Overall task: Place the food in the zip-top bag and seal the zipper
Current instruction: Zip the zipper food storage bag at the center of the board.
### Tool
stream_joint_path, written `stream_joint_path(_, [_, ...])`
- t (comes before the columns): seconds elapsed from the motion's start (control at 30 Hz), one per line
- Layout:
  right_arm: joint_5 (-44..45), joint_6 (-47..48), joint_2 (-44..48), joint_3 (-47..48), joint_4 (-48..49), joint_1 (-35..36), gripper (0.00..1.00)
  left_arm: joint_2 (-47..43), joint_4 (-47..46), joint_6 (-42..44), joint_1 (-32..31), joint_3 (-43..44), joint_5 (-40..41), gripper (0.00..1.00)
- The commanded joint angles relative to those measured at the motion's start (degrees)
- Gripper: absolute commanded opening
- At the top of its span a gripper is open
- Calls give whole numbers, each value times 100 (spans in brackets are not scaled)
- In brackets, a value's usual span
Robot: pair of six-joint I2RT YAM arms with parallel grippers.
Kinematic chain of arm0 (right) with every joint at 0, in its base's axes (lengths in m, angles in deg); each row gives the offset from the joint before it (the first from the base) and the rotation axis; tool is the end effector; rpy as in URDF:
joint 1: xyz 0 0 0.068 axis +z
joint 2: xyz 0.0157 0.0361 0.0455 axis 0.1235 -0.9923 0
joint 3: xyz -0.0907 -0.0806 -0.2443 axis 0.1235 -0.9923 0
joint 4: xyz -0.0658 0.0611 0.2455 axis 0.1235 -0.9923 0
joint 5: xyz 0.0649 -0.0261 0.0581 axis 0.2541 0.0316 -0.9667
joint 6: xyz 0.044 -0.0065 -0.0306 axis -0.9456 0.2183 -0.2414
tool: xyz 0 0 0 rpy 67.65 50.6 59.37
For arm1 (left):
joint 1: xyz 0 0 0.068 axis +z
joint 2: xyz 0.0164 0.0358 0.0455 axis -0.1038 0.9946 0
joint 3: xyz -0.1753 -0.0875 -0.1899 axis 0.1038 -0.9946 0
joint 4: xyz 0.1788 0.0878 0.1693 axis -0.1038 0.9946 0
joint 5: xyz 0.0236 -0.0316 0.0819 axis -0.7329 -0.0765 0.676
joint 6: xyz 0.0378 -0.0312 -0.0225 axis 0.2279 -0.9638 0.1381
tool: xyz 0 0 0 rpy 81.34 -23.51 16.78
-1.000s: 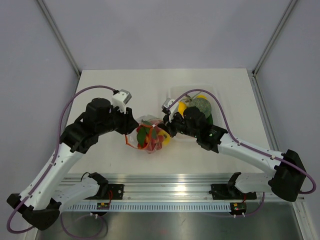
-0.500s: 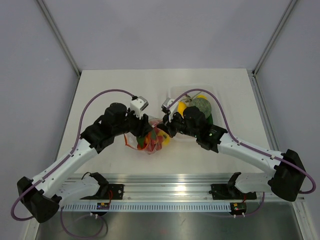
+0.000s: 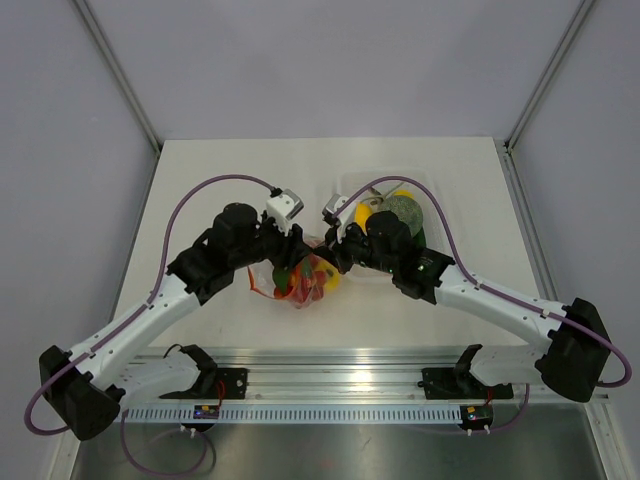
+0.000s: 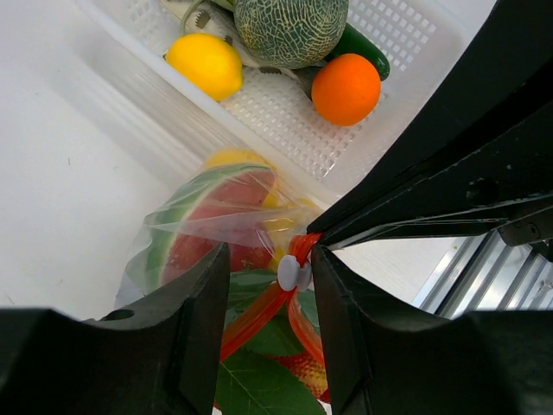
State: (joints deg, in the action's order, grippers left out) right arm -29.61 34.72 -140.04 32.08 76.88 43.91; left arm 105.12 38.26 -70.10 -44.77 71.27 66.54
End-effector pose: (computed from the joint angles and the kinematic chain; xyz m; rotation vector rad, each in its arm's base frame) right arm 0.1813 0.2338 0.3136 -0.9756 1.6511 0.7438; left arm 0.1766 -0.1521 0.3312 0.7649 1.9101 -0.6856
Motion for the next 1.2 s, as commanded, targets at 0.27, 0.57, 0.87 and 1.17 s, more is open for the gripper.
stream_joint_path(0.27, [-94, -96, -57, 447, 453, 24, 0, -95, -127, 190, -74, -219, -157, 41])
stream_joint_path(0.57, [-94, -96, -74, 473, 426, 24, 0, -139, -259, 85, -110, -236, -96, 28])
stream_joint_path(0.87, [590, -114, -39, 491, 365, -55, 0, -86, 39, 216, -118, -25, -280, 0])
stream_joint_path(1.17, [1329, -580, 66, 298, 769, -539, 0, -332, 426, 585, -110, -43, -140, 0])
